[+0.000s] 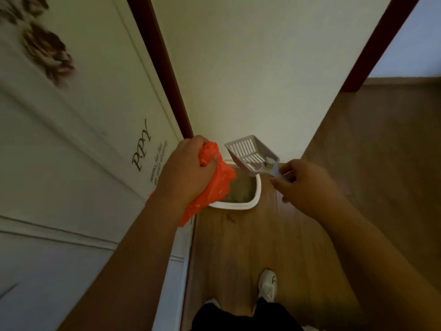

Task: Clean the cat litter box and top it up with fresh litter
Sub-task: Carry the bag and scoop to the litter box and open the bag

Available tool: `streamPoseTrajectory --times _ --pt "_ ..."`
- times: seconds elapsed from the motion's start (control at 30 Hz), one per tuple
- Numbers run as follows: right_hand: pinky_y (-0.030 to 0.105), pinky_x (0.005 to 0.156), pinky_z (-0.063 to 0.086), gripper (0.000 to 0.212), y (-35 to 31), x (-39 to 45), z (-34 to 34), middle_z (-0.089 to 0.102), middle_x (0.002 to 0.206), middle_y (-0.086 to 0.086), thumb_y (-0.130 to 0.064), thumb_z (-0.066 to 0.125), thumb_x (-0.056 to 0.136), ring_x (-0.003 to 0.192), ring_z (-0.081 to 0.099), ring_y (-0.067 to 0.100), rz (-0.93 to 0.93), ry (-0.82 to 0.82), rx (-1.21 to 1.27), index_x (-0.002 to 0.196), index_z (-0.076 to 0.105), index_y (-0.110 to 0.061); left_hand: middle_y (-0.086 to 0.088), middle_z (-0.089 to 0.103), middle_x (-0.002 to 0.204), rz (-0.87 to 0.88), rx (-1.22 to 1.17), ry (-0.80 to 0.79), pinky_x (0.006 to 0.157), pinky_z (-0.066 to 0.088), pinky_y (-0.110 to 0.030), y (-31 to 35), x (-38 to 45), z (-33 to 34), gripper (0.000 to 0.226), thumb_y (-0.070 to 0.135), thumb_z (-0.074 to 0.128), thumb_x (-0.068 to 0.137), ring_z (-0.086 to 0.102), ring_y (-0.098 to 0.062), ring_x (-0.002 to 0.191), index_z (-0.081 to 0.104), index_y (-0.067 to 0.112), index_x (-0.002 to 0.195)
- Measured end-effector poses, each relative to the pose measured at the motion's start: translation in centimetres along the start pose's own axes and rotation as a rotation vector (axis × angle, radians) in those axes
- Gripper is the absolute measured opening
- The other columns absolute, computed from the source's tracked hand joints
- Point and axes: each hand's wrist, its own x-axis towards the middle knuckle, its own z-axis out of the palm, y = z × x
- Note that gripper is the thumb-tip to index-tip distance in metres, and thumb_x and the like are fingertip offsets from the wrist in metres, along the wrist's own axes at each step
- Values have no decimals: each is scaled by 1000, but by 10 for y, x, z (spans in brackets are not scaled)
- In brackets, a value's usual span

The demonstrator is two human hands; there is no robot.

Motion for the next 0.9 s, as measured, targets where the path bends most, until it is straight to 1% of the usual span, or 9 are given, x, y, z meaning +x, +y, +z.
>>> streamPoseTrajectory --times 0.07,0.23,0.37,0.47,0.53,0.6,0.67,0.8,0.9 --pt "17 58 50 35 3 20 -1 70 90 -7 -45 67 92 72 69 6 -26 -36 -10 118 64 -21 9 51 108 -26 11 13 83 40 -27 -3 9 9 24 38 59 98 56 -12 97 57 28 120" --pt "20 61 51 39 8 57 6 71 97 0 -41 67 93 75 69 11 -73 -109 -38 123 62 -18 7 56 110 -94 16 36 83 43 -28 -14 24 27 23 40 58 97 56 -11 95 56 30 118" --pt "18 57 48 36 14 76 16 70 95 -1 -38 67 94 74 68 9 -62 -136 -64 123 61 -19 6 58 110 -116 28 32 86 46 -31 -34 35 36 26 42 58 95 58 -13 98 56 31 118" --pt "27 61 59 30 21 87 28 70 93 -3 -38 68 92 70 69 9 -45 -139 -45 117 63 -21 5 58 112 -146 44 -8 87 47 -33 -52 46 43 29 42 58 95 57 -13 99 56 30 121" --pt "31 64 62 31 26 90 38 70 94 -5 -41 67 91 69 69 9 -16 -140 -30 115 63 -21 5 58 112 -146 48 -40 86 48 -33 -65 54 52 28 43 57 95 58 -13 98 56 30 120" --pt "34 66 62 35 29 94 51 69 95 -6 -43 67 91 71 69 9 25 -129 -19 118 63 -21 5 58 111 -133 30 -78 82 45 -29 -79 62 61 24 40 57 97 58 -12 95 56 29 118" --pt "33 68 61 38 33 97 66 68 97 -6 -44 67 90 75 68 9 65 -119 -31 121 62 -22 6 57 109 -122 19 -106 78 42 -27 -93 69 70 20 37 58 98 58 -11 94 57 29 116" --pt "24 66 55 41 42 104 101 67 102 -5 -40 66 92 80 66 7 142 -107 -5 127 57 -21 5 56 109 -100 19 -152 80 47 -32 -121 85 90 16 35 57 97 59 -15 94 55 31 113" --pt "29 73 59 40 54 112 126 63 104 -10 -37 66 93 84 66 6 157 -87 55 128 57 -21 5 55 112 -97 41 -169 82 44 -32 -144 94 109 24 36 59 96 57 -16 97 55 29 119"
